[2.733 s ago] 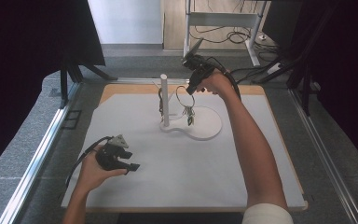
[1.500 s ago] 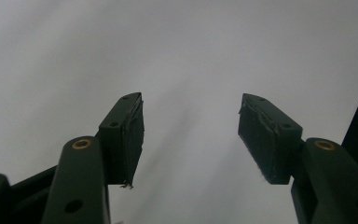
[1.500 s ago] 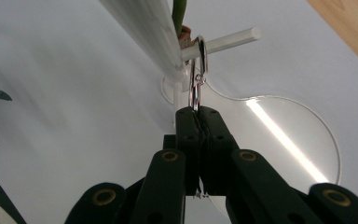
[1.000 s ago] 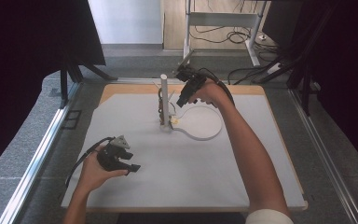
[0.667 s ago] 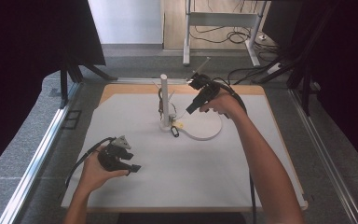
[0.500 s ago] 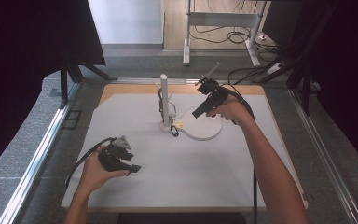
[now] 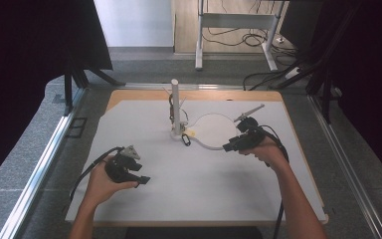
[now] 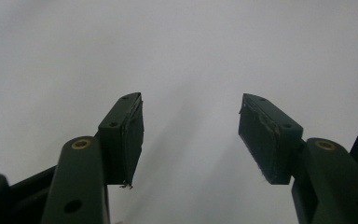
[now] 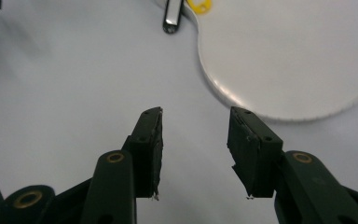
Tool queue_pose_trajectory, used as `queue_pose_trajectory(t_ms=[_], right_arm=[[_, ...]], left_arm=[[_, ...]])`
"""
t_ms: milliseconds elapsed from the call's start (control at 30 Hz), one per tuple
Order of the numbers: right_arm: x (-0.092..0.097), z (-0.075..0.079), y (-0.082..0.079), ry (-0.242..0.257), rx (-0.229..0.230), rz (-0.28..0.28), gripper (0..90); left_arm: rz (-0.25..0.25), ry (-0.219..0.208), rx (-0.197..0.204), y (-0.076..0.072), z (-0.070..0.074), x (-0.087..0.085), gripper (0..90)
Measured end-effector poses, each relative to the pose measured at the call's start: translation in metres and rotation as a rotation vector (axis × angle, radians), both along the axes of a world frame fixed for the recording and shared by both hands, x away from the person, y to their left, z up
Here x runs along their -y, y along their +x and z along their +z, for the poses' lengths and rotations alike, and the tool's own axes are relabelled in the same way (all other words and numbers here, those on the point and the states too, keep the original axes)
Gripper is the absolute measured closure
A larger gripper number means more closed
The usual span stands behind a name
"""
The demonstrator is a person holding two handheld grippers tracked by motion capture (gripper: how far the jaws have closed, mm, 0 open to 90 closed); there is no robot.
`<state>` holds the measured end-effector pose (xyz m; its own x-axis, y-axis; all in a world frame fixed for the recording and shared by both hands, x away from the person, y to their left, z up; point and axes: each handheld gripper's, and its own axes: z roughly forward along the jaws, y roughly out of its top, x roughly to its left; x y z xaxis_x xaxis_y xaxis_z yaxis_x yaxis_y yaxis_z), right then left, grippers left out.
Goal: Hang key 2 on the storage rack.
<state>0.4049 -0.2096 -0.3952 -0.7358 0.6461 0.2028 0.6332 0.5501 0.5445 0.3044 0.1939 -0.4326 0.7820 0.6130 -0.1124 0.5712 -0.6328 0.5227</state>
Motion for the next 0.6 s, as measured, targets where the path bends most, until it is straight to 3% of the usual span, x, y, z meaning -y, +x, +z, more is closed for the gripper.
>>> queue_pose_trajectory(t_ms=[167,300,433,600], right_arm=[[0.015,-0.015,-0.004,0.014,-0.004,-0.032,54.6],[0.018,-0.018,-0.007,0.019,0.011,-0.047,53.6],[0.020,-0.017,-0.012,0.029,0.054,-0.073,46.8],[0.032,-0.030,-0.027,0.033,0.124,-0.121,41.1]], left_arm=[[-0.008,0.003,-0.004,0.000,0.000,0.001,40.9],[-0.008,0.008,-0.007,0.000,-0.001,0.001,40.8],[-0.010,0.008,-0.005,0.000,0.000,0.000,40.7],[-0.002,-0.002,-0.004,0.000,0.001,-0.002,40.6]])
